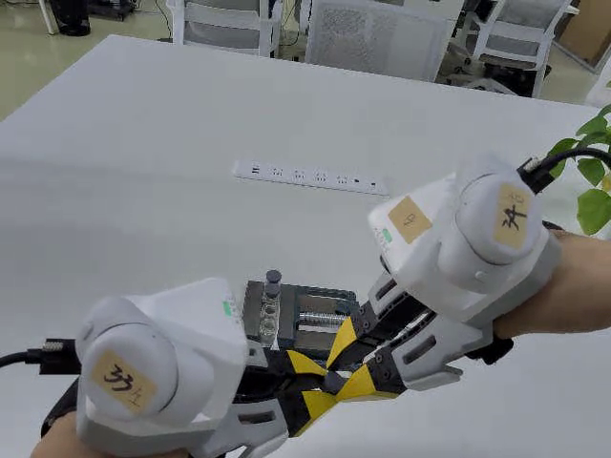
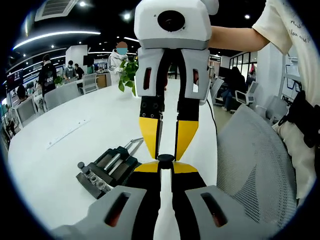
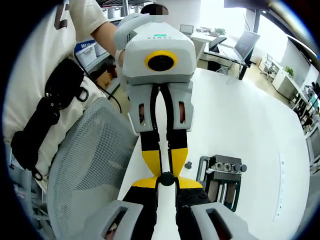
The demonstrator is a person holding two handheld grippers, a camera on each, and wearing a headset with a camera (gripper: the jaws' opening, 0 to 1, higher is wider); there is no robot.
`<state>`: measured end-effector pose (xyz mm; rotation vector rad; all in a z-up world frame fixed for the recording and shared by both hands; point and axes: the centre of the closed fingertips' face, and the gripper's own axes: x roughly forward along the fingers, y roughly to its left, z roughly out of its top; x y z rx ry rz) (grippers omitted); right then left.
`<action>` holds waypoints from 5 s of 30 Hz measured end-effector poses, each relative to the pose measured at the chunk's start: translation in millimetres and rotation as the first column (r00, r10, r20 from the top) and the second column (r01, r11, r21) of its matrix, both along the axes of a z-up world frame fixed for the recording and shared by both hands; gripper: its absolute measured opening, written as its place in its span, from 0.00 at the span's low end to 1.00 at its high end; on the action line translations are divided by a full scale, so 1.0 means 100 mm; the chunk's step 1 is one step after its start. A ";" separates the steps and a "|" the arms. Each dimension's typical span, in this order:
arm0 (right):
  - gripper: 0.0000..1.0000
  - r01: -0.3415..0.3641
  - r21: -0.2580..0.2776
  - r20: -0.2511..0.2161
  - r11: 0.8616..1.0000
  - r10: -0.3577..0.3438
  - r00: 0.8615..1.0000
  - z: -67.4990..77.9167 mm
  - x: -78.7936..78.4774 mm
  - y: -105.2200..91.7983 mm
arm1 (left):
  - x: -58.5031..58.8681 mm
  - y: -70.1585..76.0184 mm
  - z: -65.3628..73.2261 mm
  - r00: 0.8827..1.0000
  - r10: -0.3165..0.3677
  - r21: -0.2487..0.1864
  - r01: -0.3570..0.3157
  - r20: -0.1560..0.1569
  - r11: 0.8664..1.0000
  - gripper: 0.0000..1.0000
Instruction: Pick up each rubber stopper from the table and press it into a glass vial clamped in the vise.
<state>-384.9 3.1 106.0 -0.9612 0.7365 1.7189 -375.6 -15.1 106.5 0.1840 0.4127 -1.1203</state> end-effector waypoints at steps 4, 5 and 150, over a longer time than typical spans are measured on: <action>0.08 -0.010 -0.016 -0.012 1.000 0.009 1.000 -0.01 -0.02 -0.02 | -0.03 -0.01 -0.01 1.000 -0.025 0.007 0.025 -0.005 1.000 0.03; 0.08 -0.006 -0.019 -0.015 1.000 0.005 1.000 -0.01 -0.02 -0.02 | -0.03 -0.01 -0.01 1.000 -0.026 0.007 0.026 -0.005 1.000 0.03; 0.04 -0.177 -0.313 0.152 0.933 0.234 0.960 -0.81 1.25 0.63 | 0.25 1.10 -0.59 0.874 0.453 -0.080 -0.472 -0.178 0.878 0.96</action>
